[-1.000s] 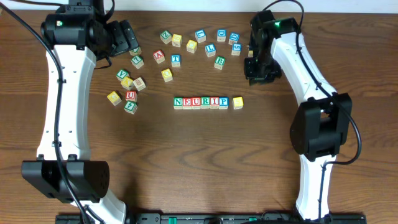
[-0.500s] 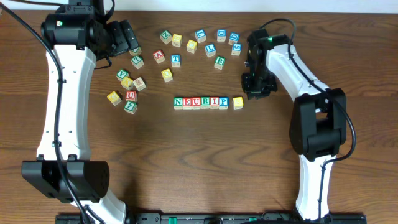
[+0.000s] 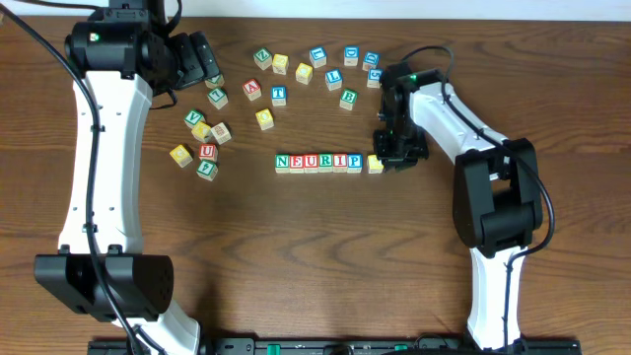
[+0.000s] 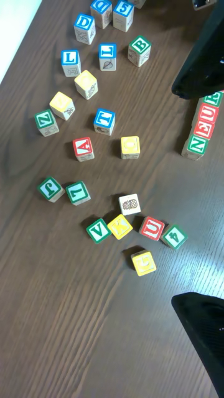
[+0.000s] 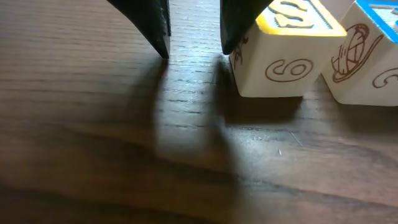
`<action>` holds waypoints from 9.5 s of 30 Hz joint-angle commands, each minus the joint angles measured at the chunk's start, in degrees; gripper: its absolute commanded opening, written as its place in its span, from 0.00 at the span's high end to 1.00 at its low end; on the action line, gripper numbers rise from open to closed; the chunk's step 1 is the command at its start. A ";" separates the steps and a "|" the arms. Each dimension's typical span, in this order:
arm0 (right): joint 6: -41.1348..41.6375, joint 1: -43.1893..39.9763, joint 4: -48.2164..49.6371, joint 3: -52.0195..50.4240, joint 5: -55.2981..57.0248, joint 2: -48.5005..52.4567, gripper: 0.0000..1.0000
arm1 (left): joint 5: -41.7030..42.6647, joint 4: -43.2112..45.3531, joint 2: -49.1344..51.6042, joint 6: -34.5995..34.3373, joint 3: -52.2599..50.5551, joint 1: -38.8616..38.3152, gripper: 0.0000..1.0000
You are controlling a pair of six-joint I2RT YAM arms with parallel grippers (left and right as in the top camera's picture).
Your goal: Spell out NEURIPS
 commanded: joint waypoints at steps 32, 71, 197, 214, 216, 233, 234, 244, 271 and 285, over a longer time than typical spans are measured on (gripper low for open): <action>-0.44 0.72 1.92 2.27 -0.44 -6.08 0.71 | -0.72 -0.15 0.46 0.59 -0.31 0.24 0.02; -0.44 -0.46 -2.80 2.45 5.01 -30.97 0.01 | -0.72 -0.15 0.46 0.59 -0.31 0.24 0.02; -6.88 -18.25 62.38 -98.36 12.70 -128.63 0.01 | -0.72 -0.15 0.44 0.59 -0.31 0.07 0.02; -6.88 -18.25 62.38 -98.36 12.70 -128.63 0.01 | -1.18 8.20 -15.67 1.46 -10.29 0.13 0.02; -6.88 -18.25 62.38 -98.36 12.70 -128.63 0.01 | -1.16 14.43 -20.46 1.95 -16.96 0.13 0.03; -6.88 -18.25 62.38 -98.36 12.70 -128.61 0.01 | -2.03 51.60 -58.05 8.96 -67.73 0.17 0.03; -6.88 -18.25 62.36 -98.36 12.70 -128.63 0.01 | -2.25 52.96 -60.13 8.96 -70.38 0.28 0.02; -6.88 -18.25 62.38 -98.36 12.70 -128.61 0.01 | -2.27 65.35 -79.95 9.29 -94.31 3.30 0.02; -6.88 -18.25 62.38 -98.36 12.70 -128.61 0.01 | -2.25 63.60 -104.10 16.92 -114.68 3.67 0.02; -6.88 -18.25 62.38 -98.36 12.70 -128.61 0.01 | -1.79 62.51 -103.91 16.85 -114.66 3.58 0.02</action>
